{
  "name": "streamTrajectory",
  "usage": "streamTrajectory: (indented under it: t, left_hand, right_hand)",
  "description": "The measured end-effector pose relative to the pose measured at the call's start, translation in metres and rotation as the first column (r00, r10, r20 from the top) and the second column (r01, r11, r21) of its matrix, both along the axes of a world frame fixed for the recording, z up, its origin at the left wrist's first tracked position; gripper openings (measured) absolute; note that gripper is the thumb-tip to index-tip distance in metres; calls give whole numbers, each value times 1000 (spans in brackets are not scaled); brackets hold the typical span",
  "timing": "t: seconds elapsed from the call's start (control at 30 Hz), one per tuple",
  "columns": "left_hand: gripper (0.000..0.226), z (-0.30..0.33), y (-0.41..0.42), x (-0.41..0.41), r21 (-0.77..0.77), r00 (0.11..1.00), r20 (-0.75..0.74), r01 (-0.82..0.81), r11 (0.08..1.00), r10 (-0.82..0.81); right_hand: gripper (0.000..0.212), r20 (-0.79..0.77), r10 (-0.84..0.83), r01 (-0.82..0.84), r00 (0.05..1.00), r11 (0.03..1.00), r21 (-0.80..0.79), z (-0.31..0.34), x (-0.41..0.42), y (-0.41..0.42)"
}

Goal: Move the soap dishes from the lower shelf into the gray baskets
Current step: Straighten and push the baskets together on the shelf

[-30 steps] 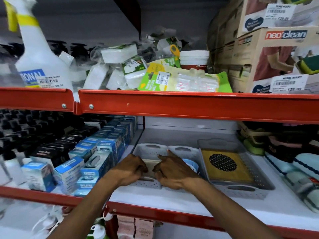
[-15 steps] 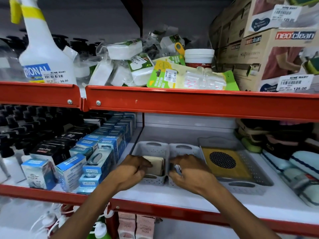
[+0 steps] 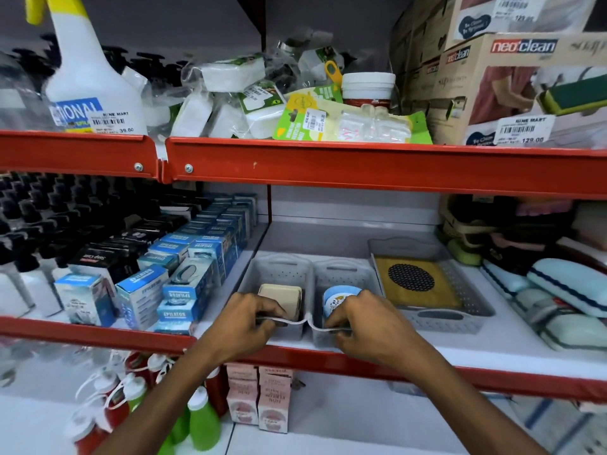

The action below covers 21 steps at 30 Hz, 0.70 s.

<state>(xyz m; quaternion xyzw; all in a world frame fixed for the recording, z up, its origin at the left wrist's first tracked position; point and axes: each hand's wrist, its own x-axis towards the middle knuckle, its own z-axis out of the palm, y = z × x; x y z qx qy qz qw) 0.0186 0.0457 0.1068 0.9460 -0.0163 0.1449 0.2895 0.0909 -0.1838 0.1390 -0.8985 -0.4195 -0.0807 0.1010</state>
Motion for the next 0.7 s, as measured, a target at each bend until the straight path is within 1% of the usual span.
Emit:
streamTrajectory:
  t: [0.13,0.27,0.3,0.37,0.4,0.43,0.47,0.53,0.57,0.63,0.7]
  left_hand:
    - [28,-4,-1,-13,-25,999,-33,-22,999,21]
    - [26,-4,-4,-19,-36,998,-42,-44,998,42]
    - [26,-3,-5,-20,-37,999,-37,-39,999,38]
    - [27,-1,-7,-20,-47,999,-29,-27,999,26]
    - [28,0,-7,-20,-55,999,-29,-26,998,25]
    - [27,0,-7,-19,-58,999,-30,-29,998,27]
    - [27,0,-9,-19,-59,999,-32,-32,998,30]
    - [25,0,-13,-18,-62,999,-36,-33,998,31]
    - [25,-1,-15,-17,-63,999,-40,-30,998,28]
    - [24,-2,-17,-17,-64,998,-52,-31,997,28]
    - [24,-4,-17,-16,-57,996,-75,-42,998,38]
  right_hand:
    - [35,-73,31,-30,997,999,19,0,-14,-4]
    - [32,-176,21,-14,984,999,38,3,-21,-11]
    - [31,-188,16,-3,982,998,67,5,-23,-14]
    - [32,-196,-32,71,980,978,197,7,-23,-24]
    - [32,-179,-80,125,981,958,258,7,-19,-30]
    - [32,-154,-144,184,977,942,282,6,-12,-37]
    - [30,-119,-219,243,969,933,265,6,-4,-44]
    - [25,-56,-370,374,928,915,155,1,12,-58]
    - [22,-42,-419,421,907,902,97,-2,18,-63]
    - [24,-28,-447,448,894,894,22,-9,24,-70]
    - [29,-25,-442,442,897,897,4,-12,27,-72]
